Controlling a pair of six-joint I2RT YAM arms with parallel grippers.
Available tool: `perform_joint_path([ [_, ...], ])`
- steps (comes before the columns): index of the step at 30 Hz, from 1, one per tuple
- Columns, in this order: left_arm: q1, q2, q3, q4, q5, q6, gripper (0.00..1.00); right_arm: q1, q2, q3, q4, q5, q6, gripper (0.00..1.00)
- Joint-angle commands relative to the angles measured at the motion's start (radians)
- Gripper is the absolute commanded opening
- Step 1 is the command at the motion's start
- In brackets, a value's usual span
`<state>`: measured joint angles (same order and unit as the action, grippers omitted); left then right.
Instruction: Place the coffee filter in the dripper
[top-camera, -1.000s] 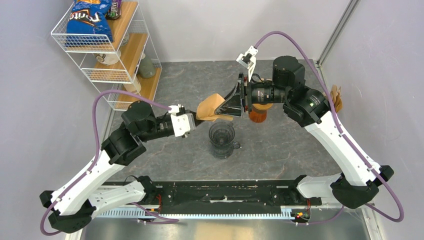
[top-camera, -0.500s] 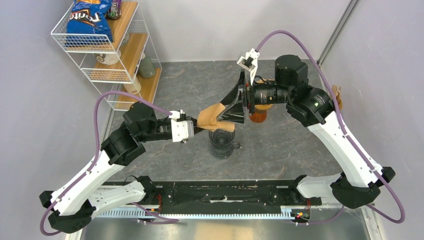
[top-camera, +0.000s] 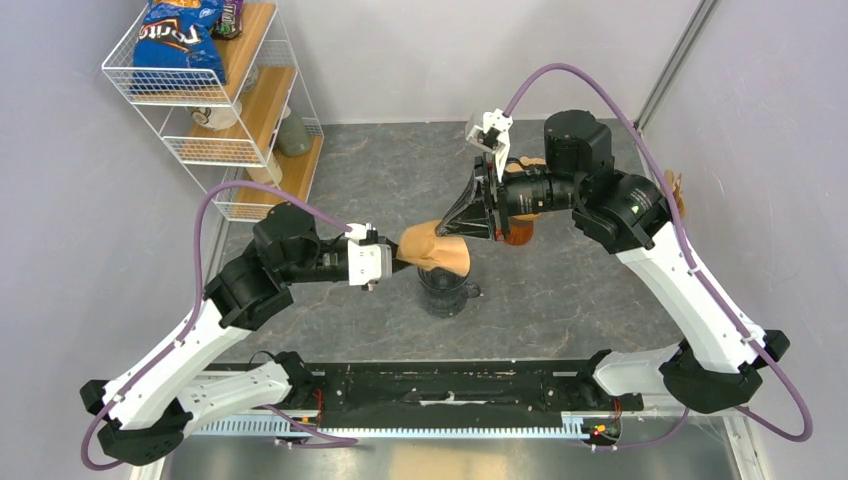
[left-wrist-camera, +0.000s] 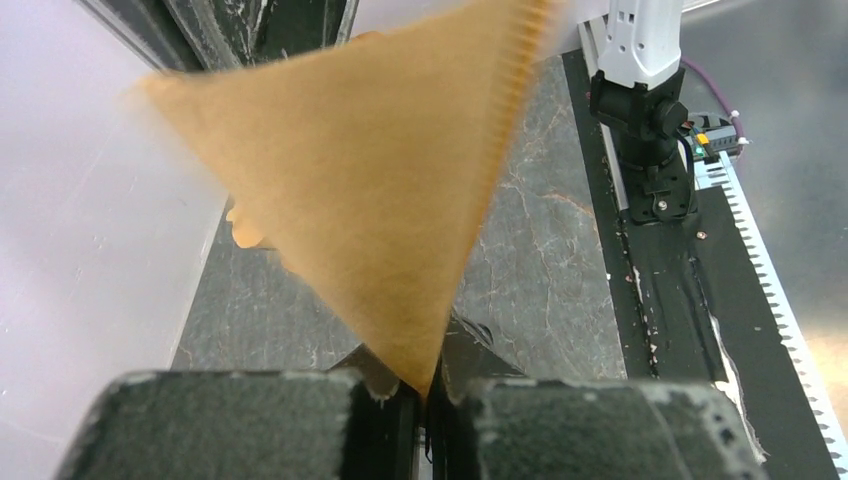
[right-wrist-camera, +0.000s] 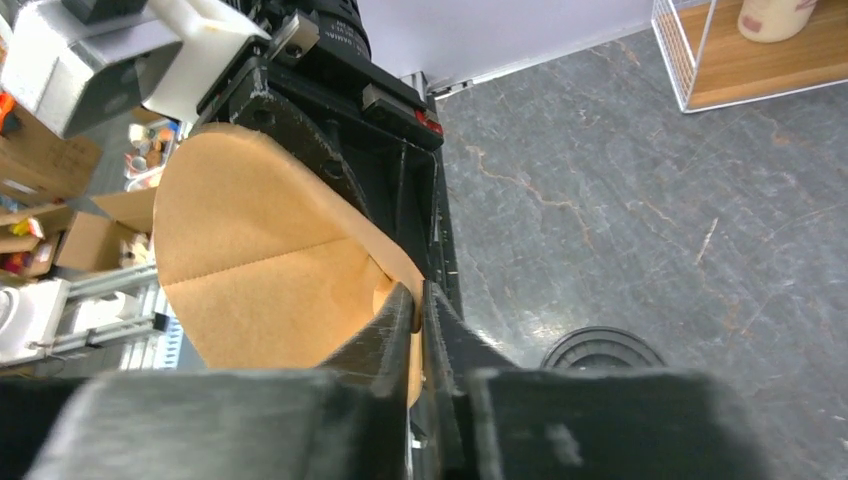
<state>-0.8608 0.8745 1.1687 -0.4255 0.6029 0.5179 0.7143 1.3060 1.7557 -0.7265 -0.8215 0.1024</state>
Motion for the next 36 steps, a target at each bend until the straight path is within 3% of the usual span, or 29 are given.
perform_joint_path([
  [1,-0.002,-0.004,0.024,0.007,-0.032,0.004,0.09,0.025,-0.011,0.043,-0.021,0.039,-0.057,0.01],
  [3,-0.001,-0.004,0.026,0.008,-0.048,-0.014,0.18,0.029,-0.011,0.049,-0.029,0.060,-0.071,0.00],
  [5,-0.002,-0.002,0.029,0.007,-0.061,-0.044,0.38,0.031,-0.011,0.060,-0.036,0.071,-0.093,0.00],
  [7,-0.002,-0.005,0.035,0.001,-0.067,-0.072,0.51,0.031,-0.011,0.067,-0.042,0.077,-0.128,0.00],
  [13,-0.002,-0.015,0.052,-0.056,-0.044,-0.098,0.54,0.031,-0.015,0.073,-0.057,0.088,-0.177,0.00],
  [19,-0.001,-0.048,0.057,-0.144,-0.138,-0.189,0.90,0.031,-0.012,0.126,-0.150,0.273,-0.178,0.00],
  [24,0.024,-0.100,0.046,-0.199,-0.265,-0.246,0.91,0.025,-0.011,0.103,-0.266,0.439,-0.116,0.00],
  [32,0.045,-0.109,0.085,-0.347,-0.211,-0.046,0.90,0.023,0.039,0.058,-0.379,0.626,-0.066,0.00],
  [36,0.045,-0.130,0.052,-0.372,-0.239,-0.048,0.90,0.023,0.091,0.076,-0.416,0.671,-0.076,0.00],
])
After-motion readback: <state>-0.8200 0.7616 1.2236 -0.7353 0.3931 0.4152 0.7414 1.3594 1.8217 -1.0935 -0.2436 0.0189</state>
